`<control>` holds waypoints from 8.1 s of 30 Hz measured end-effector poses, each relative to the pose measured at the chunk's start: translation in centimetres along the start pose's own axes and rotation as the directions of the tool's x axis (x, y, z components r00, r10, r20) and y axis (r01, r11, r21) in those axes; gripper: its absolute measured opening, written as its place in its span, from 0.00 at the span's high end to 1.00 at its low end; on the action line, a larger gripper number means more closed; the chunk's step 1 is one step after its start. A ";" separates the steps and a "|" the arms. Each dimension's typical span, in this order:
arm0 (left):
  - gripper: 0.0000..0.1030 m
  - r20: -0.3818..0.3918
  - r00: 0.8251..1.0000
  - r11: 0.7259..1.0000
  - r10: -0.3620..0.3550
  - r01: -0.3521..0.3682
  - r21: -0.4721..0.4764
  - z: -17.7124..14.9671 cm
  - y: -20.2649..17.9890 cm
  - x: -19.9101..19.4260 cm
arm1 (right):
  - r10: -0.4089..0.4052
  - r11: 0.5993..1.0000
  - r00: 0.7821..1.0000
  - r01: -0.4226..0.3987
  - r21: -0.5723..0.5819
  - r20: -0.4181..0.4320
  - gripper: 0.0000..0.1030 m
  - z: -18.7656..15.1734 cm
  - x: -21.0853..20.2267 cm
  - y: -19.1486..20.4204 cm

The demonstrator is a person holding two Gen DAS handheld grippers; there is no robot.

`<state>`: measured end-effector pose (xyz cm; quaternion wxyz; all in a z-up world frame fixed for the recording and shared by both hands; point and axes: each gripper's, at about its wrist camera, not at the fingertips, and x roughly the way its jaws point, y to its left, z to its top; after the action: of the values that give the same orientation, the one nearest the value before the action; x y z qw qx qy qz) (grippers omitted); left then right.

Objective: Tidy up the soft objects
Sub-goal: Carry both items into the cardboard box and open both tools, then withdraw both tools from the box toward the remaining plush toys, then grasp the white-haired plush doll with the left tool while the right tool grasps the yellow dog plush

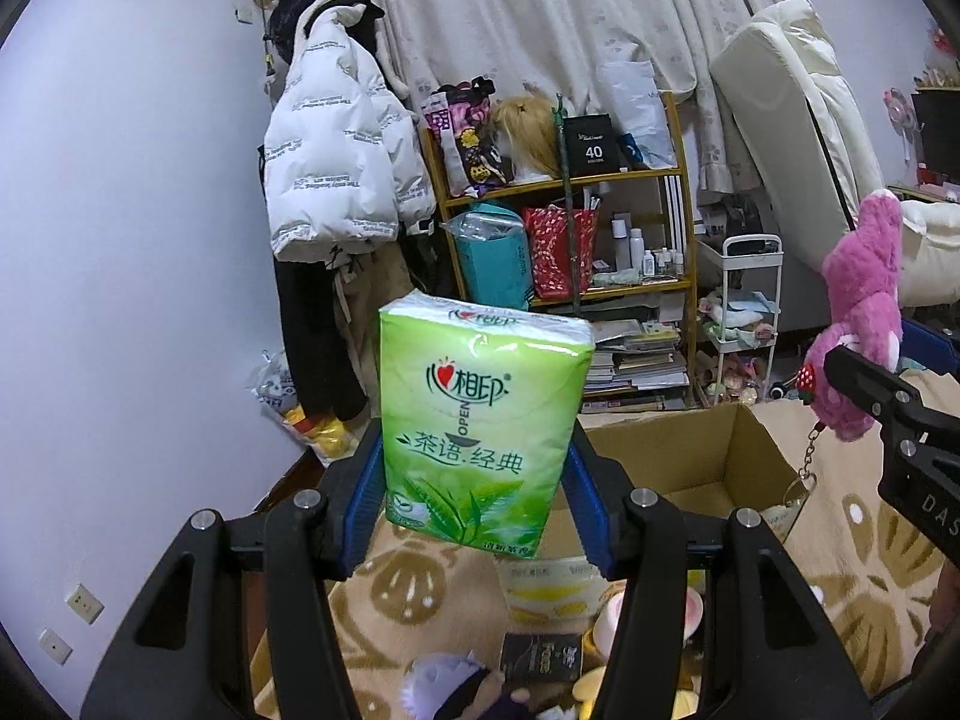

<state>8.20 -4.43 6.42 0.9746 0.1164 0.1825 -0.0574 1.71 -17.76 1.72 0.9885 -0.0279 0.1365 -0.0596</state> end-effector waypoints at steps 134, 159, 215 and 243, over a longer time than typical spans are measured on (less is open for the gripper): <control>0.08 -0.707 0.707 0.999 -0.018 -0.015 -0.040 -16.9 1.4 10.1 | 0.142 0.989 0.802 -0.096 0.109 -0.580 0.06 -12.9 9.2 2.9; 0.09 -0.759 0.642 0.992 -0.112 0.030 -0.122 -19.1 1.1 12.5 | 0.219 0.976 0.722 -0.168 0.141 -0.656 0.06 -15.7 10.1 5.2; 0.64 -0.696 0.689 0.970 -0.201 0.043 -0.237 -17.8 3.6 5.5 | 0.327 0.943 0.658 -0.268 0.195 -0.678 0.80 -15.4 5.6 6.2; 0.67 -0.626 0.730 0.956 -0.274 0.134 -0.263 -16.7 2.6 3.6 | 0.269 0.963 0.652 -0.170 0.210 -0.709 0.49 -15.8 5.5 3.7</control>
<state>6.17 2.01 -9.53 0.8424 0.0098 0.5291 -0.1014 3.05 -15.44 -15.22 0.8508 0.0767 0.5179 0.0460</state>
